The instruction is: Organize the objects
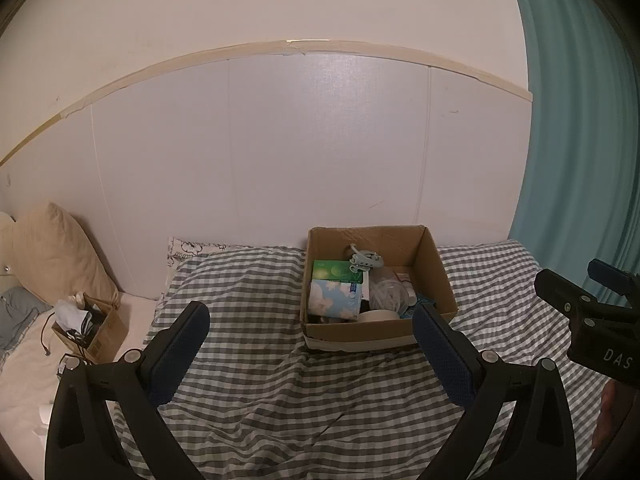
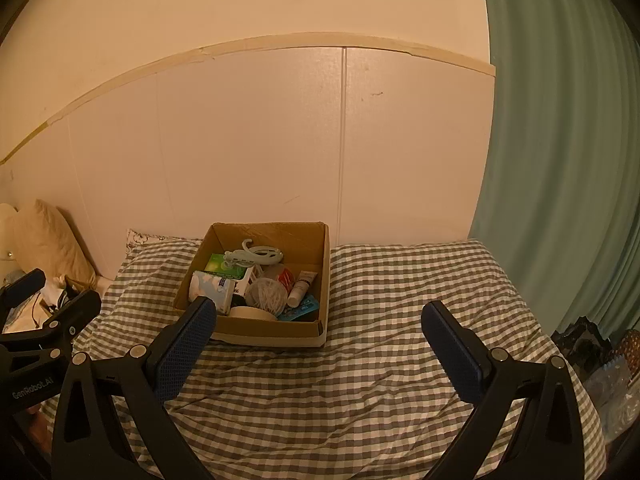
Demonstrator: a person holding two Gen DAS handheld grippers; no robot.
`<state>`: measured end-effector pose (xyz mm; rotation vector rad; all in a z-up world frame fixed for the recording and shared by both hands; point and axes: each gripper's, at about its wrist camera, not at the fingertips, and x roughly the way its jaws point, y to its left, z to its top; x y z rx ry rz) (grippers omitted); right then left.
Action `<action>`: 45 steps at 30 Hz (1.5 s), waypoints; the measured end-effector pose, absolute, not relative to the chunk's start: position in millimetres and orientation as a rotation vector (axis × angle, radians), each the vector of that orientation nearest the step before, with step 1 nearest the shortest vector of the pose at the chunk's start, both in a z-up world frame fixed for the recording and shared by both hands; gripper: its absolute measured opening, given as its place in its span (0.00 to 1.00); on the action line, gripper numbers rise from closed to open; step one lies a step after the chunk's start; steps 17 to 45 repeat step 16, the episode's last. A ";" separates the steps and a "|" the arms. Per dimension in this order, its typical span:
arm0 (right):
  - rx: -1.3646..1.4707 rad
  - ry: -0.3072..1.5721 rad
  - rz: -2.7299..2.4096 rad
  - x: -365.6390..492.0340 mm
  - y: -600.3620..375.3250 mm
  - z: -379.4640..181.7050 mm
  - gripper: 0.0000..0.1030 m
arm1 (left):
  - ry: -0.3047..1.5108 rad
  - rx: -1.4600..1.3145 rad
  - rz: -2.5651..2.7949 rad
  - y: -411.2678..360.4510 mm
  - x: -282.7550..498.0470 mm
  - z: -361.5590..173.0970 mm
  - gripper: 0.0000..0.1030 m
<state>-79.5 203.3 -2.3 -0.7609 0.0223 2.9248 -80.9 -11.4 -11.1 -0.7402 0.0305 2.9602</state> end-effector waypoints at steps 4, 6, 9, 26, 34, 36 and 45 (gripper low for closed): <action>-0.762 0.016 2.927 -79.6 202.4 -2.7 1.00 | 0.033 -0.741 2.959 -10.9 -80.5 -11.6 1.00; -0.764 0.016 2.926 -79.8 202.2 -2.8 1.00 | 0.038 -0.742 2.959 -10.7 -80.4 -11.9 1.00; -0.765 0.016 2.927 -80.0 202.4 -2.9 1.00 | 0.043 -0.743 2.958 -10.9 -80.4 -12.2 1.00; -0.767 0.014 2.926 -79.8 202.3 -3.2 1.00 | 0.041 -0.739 2.958 -11.0 -80.7 -12.1 1.00; -0.767 0.014 2.926 -79.8 202.3 -3.2 1.00 | 0.041 -0.739 2.958 -11.0 -80.7 -12.1 1.00; -0.767 0.014 2.926 -79.8 202.3 -3.2 1.00 | 0.041 -0.739 2.958 -11.0 -80.7 -12.1 1.00; -0.767 0.014 2.926 -79.8 202.3 -3.2 1.00 | 0.041 -0.739 2.958 -11.0 -80.7 -12.1 1.00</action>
